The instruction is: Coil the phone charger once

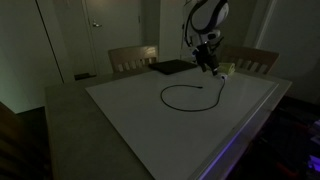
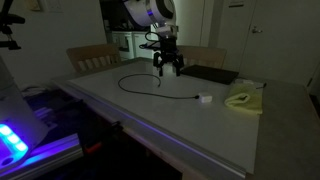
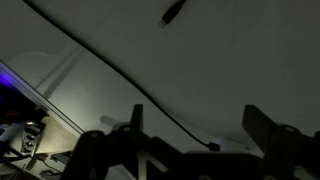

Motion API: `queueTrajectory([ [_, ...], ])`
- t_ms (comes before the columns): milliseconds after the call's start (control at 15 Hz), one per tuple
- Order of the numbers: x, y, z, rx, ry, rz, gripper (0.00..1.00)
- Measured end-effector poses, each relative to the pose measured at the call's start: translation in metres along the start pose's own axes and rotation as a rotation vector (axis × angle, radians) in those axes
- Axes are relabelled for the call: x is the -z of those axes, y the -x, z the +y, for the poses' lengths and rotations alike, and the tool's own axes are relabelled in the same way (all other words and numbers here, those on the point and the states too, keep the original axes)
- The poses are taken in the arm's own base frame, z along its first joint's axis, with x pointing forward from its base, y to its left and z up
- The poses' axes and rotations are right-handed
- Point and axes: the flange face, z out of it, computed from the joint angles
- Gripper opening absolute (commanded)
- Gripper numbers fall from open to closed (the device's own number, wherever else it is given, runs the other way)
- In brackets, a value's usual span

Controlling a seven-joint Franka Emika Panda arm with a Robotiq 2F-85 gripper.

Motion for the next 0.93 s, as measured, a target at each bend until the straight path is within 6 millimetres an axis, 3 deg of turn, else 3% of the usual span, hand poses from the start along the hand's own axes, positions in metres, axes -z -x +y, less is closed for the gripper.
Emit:
queueTrajectory([
  [333,-0.007,-0.004,-0.002,0.155,0.017,-0.038,1.0],
  [733,-0.031,-0.044,-0.016,0.443,-0.011,-0.152,1.0],
  [933,-0.043,-0.052,-0.019,0.537,-0.021,-0.184,1.0],
])
